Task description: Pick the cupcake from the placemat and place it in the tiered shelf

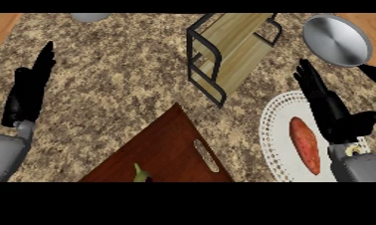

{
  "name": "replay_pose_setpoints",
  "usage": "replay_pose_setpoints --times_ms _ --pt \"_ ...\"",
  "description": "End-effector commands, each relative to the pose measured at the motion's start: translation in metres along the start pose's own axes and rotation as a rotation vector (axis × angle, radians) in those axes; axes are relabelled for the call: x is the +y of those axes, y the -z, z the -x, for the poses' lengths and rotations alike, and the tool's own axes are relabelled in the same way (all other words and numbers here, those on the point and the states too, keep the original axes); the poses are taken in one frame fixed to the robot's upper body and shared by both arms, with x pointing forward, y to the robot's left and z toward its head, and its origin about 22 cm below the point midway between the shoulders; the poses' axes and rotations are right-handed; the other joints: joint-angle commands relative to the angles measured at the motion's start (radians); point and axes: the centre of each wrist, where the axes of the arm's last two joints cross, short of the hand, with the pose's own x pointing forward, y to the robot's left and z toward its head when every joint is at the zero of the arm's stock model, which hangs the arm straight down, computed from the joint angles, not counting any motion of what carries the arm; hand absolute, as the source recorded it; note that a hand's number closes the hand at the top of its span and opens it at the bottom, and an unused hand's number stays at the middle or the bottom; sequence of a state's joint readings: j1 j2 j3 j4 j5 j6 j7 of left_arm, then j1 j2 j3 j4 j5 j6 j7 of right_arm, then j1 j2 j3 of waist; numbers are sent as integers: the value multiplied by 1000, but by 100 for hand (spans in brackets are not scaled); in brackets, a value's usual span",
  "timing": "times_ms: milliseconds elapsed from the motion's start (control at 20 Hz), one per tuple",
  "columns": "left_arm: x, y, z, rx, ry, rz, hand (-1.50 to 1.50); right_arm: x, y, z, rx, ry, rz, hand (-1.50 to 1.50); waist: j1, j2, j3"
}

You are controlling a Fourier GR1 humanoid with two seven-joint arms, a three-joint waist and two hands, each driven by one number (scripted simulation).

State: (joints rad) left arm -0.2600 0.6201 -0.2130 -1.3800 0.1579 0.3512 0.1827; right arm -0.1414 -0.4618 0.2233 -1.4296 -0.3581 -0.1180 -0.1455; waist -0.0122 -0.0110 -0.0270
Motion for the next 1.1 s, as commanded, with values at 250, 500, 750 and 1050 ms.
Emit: replay_pose_setpoints --times_ms 250,500,750,1050 --pt "-17 -43 74 381 -281 37 0 -166 -67 -46 -88 -340 582 150 -107 -19 21" --pt "-42 -53 78 397 -405 158 0 -212 -166 1 290 -315 798 -150 -61 2 26" --pt "-49 -55 80 370 -407 188 0 -226 -235 -13 215 -319 606 -150 -32 5 26" --pt "-53 -46 80 366 -391 200 0 -218 -224 -62 275 -345 406 -150 -16 10 23"
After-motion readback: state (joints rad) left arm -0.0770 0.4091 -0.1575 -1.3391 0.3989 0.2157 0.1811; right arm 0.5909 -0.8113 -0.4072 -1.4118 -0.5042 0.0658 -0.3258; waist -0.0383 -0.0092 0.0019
